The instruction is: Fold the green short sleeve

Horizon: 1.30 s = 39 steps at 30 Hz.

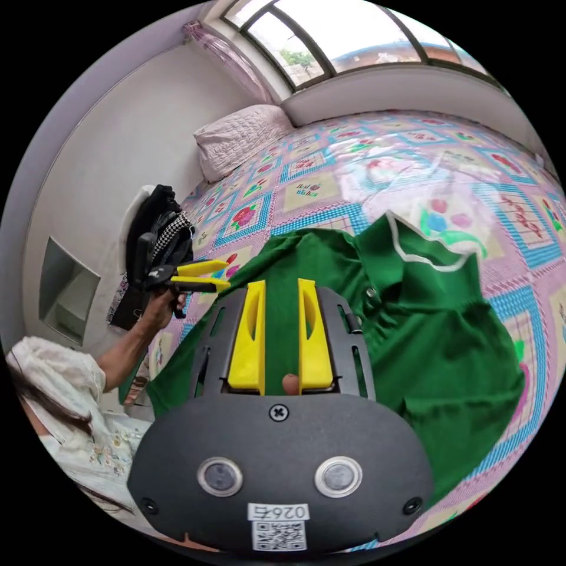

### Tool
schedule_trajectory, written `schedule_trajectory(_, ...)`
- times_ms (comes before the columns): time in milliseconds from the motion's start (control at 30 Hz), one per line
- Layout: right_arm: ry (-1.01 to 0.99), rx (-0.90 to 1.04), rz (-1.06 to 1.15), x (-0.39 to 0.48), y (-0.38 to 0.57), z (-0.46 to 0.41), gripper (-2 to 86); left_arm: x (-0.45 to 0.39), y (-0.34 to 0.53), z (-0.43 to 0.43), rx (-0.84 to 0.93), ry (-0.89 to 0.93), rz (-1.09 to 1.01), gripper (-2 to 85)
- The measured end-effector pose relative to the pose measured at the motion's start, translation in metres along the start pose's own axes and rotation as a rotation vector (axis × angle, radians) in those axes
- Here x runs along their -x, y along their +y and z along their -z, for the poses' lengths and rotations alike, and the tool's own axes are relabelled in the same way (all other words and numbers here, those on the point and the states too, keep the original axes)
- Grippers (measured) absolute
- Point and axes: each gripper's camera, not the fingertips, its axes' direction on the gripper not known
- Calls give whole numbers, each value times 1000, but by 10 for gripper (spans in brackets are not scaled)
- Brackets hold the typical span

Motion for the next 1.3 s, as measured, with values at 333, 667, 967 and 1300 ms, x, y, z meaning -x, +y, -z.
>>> schedule_trajectory(333,18,169,-123,-41,-99,-150,38,-10,15,9,100,110,-114,14)
schedule_trajectory(667,-42,62,-45,-47,-73,-125,-16,-67,61,69,-63,-115,-321,-6)
schedule_trajectory(967,-11,76,-185,-110,16,-121,8,-107,105,65,-111,-405,-476,-10)
schedule_trajectory(1300,82,10,-32,-60,42,-121,62,-53,71,64,-27,67,-343,-10)
